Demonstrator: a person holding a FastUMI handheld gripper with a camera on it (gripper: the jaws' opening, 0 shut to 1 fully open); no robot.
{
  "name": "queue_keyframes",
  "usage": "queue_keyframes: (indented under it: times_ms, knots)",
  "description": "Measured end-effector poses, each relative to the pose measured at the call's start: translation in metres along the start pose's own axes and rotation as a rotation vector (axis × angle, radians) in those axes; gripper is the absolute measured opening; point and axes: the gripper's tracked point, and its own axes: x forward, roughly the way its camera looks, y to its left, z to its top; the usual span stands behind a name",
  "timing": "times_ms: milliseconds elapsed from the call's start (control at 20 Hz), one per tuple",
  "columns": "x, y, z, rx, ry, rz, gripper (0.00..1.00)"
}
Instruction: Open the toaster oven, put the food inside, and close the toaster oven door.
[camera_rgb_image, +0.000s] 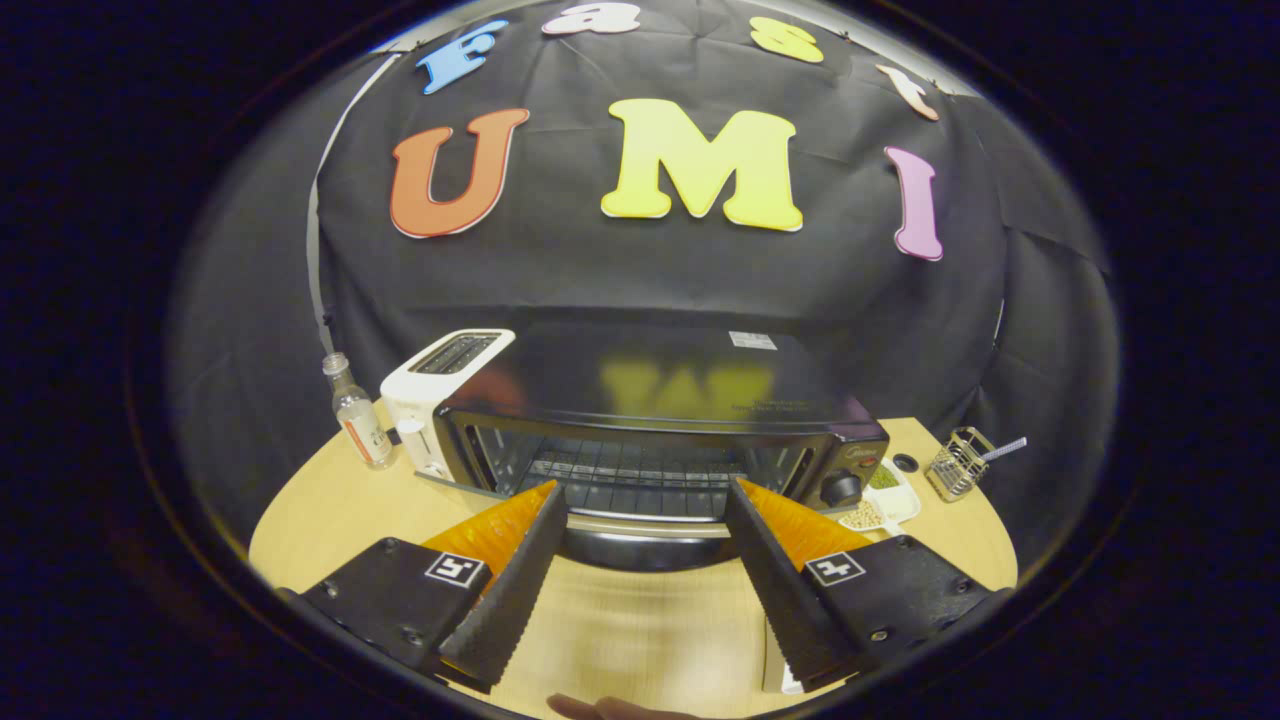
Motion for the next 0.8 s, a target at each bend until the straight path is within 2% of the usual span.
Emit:
queue_keyframes:
  times_ms: [450, 800]
  knots:
    - [-0.030, 0.002, -0.059, -0.030, -0.116, -0.006, 1.00]
    - [-0.035, 0.002, -0.105, -0.025, -0.116, -0.014, 1.00]
